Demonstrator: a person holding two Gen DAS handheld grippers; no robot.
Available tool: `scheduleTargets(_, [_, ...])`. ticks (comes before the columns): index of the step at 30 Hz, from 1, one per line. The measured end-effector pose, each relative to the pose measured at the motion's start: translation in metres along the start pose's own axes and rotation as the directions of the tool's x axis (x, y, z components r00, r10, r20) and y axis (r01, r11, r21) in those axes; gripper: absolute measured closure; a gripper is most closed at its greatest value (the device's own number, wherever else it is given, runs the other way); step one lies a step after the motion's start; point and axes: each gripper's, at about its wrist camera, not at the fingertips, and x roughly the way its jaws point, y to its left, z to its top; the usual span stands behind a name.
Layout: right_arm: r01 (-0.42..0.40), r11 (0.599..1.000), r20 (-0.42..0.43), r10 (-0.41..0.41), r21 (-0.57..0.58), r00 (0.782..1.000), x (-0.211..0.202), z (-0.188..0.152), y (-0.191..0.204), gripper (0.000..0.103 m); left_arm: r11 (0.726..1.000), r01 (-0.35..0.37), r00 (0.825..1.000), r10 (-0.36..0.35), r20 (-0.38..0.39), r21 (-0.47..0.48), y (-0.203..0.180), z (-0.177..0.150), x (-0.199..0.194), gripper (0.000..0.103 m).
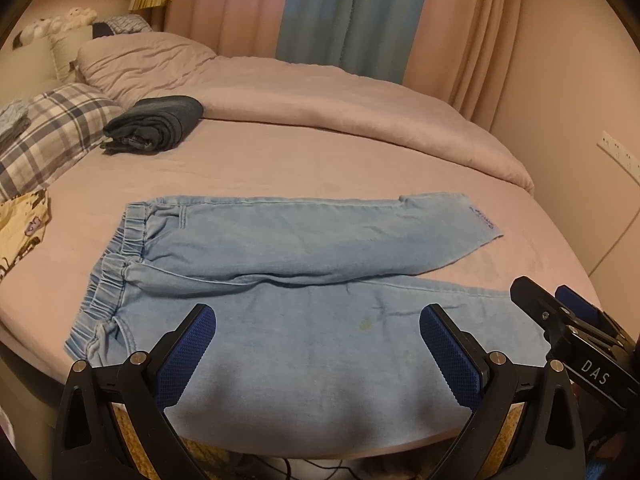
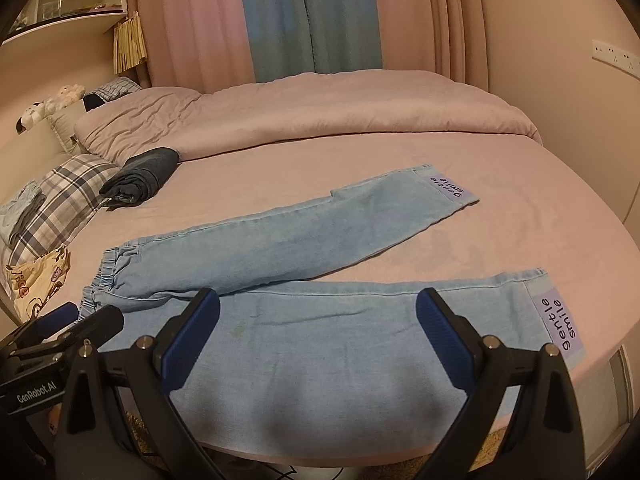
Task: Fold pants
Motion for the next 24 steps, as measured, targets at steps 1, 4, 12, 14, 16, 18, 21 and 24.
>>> scheduleTargets(1, [0.0,1.0,0.0,0.0,0.001,1.0,0.0,0.0,0.0,0.004,1.0,-0.002,1.0,0.002,0.0,0.0,-0.0001,-0.0002,-0.0001,0.001])
scheduleTargets(4, [0.001,1.0,0.0,-0.001,0.001,1.0,0.0001,0.0,0.0001,0.004,1.0,-0.009,1.0,0.009,0.002,-0.003,-0.0006,-0.0003,0.0005,0.001])
scheduleTargets(12, [0.004,1.0,-0.002,-0.004,0.003,1.0,0.0019,-0.0008,-0.0019,0.004,1.0,-0.014,1.0,0.014,0.003,-0.005,-0.001,-0.0002,-0.0004,0.001])
scheduleTargets(14, [0.005,1.0,-0.004,-0.005,0.002,1.0,0.0021,-0.0008,-0.0018,0.004,1.0,-0.015,1.0,0.015,0.005,-0.007,-0.0007,0.0,-0.0011,0.001])
scheduleTargets(16, [0.004,1.0,-0.006,-0.004,0.0,1.0,0.0024,-0.001,-0.0025,0.004,1.0,-0.013,1.0,0.013,0.004,-0.008,-0.0005,0.0003,-0.001,0.001])
scheduleTargets(18, [0.005,1.0,-0.007,-0.005,0.0,1.0,0.0029,-0.0008,-0.0031,0.004,1.0,-0.012,1.0,0.012,0.003,-0.007,-0.0005,0.0004,-0.0012,0.001])
scheduleTargets(21, [0.004,1.0,-0.008,-0.004,0.0,1.0,0.0035,-0.0004,-0.0036,0.004,1.0,-0.011,1.0,0.011,-0.002,-0.007,-0.0008,0.0006,-0.0001,0.001])
scheduleTargets(24, [0.005,1.0,-0.01,-0.005,0.0,1.0,0.0038,-0.0002,-0.0034,0.004,1.0,-0.015,1.0,0.015,-0.008,-0.007,-0.0002,0.0001,0.0015,0.001])
